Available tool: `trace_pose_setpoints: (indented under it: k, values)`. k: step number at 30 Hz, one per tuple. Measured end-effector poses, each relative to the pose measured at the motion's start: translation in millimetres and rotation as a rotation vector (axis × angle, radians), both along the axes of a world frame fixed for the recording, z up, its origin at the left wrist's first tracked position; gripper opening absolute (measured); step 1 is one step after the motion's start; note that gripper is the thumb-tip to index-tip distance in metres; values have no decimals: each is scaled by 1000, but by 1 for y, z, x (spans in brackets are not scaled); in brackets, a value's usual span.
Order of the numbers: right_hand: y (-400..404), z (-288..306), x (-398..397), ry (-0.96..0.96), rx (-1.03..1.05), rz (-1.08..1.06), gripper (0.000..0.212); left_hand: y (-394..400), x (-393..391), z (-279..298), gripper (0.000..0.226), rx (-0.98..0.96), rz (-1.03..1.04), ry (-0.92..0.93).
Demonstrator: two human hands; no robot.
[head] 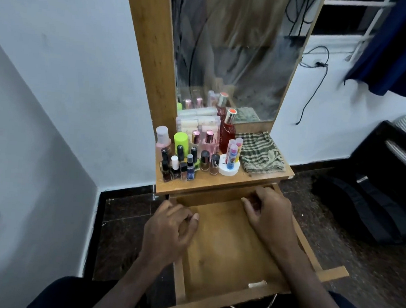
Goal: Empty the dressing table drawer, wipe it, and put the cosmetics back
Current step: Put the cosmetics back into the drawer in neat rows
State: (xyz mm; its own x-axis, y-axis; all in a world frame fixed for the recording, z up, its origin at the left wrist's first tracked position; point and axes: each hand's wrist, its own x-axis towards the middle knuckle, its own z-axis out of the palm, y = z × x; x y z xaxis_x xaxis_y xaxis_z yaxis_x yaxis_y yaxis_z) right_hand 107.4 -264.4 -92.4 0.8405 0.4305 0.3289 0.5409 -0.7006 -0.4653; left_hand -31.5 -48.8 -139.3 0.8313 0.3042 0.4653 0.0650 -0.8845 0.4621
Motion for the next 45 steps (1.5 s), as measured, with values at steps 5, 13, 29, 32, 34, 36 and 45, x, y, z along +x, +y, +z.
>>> trace_pose_setpoints:
  k: [5,13,29,32,34,36,45]
  values:
    - [29,27,-15,-134,130,78,21,18,8,17,31,-40,36,-220]
    - [88,110,56,-238,260,33,19,80,70,141,16,41,274,-241]
    - [149,118,146,-120,-245,-59,40,88,179,164,15,429,6,202]
    - [147,121,147,-87,-256,-48,47,87,183,164,9,448,0,190]
    - [145,123,146,-74,-258,-40,49,85,184,167,8,455,6,187]
    - [143,124,144,-94,-272,-23,49,82,184,168,9,475,11,190]
    - [118,124,116,-282,-46,-57,43,84,181,173,15,538,-29,222]
